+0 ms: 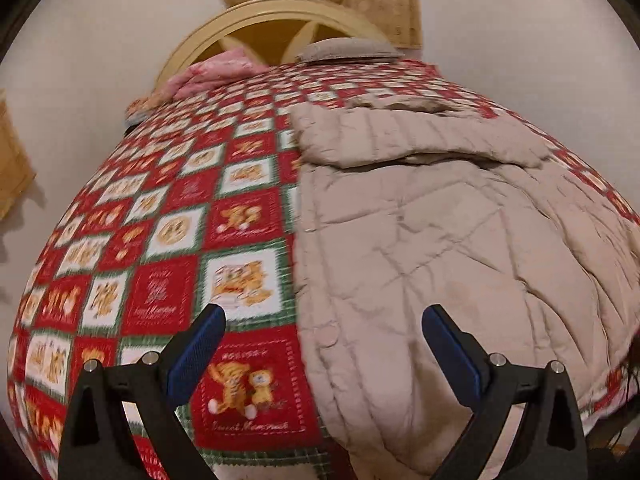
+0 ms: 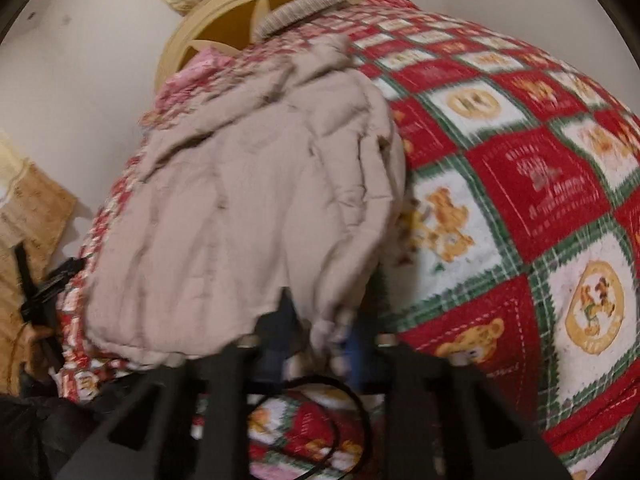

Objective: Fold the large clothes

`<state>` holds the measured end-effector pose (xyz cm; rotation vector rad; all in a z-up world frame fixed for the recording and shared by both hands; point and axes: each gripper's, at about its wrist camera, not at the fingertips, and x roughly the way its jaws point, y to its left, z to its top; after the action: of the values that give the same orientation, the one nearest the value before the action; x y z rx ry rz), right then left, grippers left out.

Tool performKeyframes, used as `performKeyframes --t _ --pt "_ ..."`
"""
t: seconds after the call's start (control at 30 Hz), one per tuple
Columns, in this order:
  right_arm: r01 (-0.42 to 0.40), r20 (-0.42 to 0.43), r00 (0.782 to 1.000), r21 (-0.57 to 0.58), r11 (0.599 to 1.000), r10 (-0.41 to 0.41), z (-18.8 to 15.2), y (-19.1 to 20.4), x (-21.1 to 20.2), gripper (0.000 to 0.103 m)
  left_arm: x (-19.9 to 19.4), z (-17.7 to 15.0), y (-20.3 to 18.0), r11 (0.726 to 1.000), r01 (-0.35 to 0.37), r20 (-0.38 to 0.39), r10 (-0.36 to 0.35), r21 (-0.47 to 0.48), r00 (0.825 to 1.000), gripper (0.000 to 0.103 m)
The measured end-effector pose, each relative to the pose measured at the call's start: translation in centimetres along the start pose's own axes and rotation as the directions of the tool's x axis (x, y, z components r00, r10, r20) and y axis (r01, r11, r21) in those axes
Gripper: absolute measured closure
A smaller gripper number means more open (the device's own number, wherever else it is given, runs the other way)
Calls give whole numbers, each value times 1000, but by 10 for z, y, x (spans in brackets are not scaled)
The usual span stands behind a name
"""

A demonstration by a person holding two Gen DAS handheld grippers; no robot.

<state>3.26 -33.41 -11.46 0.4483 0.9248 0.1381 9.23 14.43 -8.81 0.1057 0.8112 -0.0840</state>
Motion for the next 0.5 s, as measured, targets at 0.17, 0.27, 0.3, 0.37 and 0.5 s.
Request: performKeyframes --t 0.17,0.27,0.3,0.37,0.5 --pt "-233 71 971 42 971 230 20 14 -26 83 6 -1 17 998 23 -17 -24 -66 1000 4" --pt "-335 103 939 65 940 327 42 26 -29 83 3 2 39 986 71 5 -71 -152 997 4" --pt "-353 109 932 68 933 345 49 31 -28 84 1 4 48 982 70 14 -68 -174 998 4" --pt "-392 127 916 67 918 382 70 41 -23 84 -3 7 59 979 73 34 -68 -189 997 4" --pt "-444 178 887 81 892 426 113 49 -10 84 -9 10 80 974 98 69 -85 -206 994 4"
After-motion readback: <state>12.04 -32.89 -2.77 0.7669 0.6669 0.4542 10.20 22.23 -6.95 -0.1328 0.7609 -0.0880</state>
